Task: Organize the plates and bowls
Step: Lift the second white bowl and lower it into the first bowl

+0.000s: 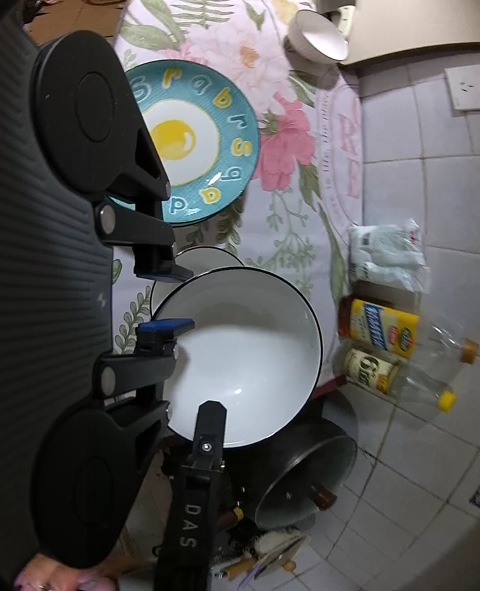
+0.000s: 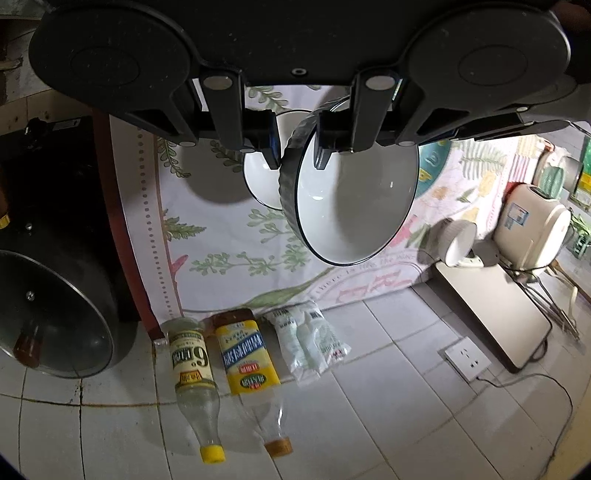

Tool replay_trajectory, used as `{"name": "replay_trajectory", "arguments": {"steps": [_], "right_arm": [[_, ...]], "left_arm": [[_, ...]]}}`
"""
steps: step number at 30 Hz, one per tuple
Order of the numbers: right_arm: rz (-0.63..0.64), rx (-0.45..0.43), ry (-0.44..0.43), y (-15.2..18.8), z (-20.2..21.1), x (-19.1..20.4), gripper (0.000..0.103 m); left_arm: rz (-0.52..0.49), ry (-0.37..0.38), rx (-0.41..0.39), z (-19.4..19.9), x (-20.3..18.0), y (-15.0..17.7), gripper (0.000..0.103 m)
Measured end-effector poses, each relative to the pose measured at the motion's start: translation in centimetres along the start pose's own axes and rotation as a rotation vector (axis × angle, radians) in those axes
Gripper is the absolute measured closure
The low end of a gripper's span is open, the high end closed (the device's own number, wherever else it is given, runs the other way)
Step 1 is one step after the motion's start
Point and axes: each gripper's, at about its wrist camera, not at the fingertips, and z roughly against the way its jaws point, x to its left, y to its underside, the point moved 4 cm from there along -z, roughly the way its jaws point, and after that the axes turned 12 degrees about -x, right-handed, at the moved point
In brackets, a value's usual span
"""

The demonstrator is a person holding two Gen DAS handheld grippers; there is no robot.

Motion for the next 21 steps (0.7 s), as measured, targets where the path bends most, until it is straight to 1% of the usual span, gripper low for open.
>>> {"name": "replay_trajectory", "arguments": {"steps": [2, 7, 11, 13, 16, 21], "right_arm": [[-0.009, 0.012, 0.002, 0.3, -0.9, -0.5, 0.08], [-0.027, 0.034, 0.004, 0.6, -2.9, -1.5, 0.08], [-0.023, 0.074, 0.015, 1.5, -4.7, -1.9, 0.08], [-0.031, 0.097, 0.022, 2.1, -5.7, -2.2, 0.08], [-0.031, 0.106, 0.029, 2.5, -6.4, -2.4, 0.08], [-0.026, 0.126, 0.036, 2.9, -7.2, -2.8, 0.08]], "left_arm": [[0.009, -0.021, 0.012, -0.9, 0.0, 0.4, 0.084], [0.039, -0.035, 0.046, -3.2, 0.6, 1.2, 0.084], [0.061, -0.05, 0.061, -4.9, 1.4, 2.0, 0.084], [0.076, -0.046, 0.072, -5.6, 1.9, 2.3, 0.084], [0.098, -0.025, 0.092, -6.4, 2.4, 2.6, 0.084], [0.09, -0.019, 0.118, -7.3, 2.5, 3.0, 0.084]]}}
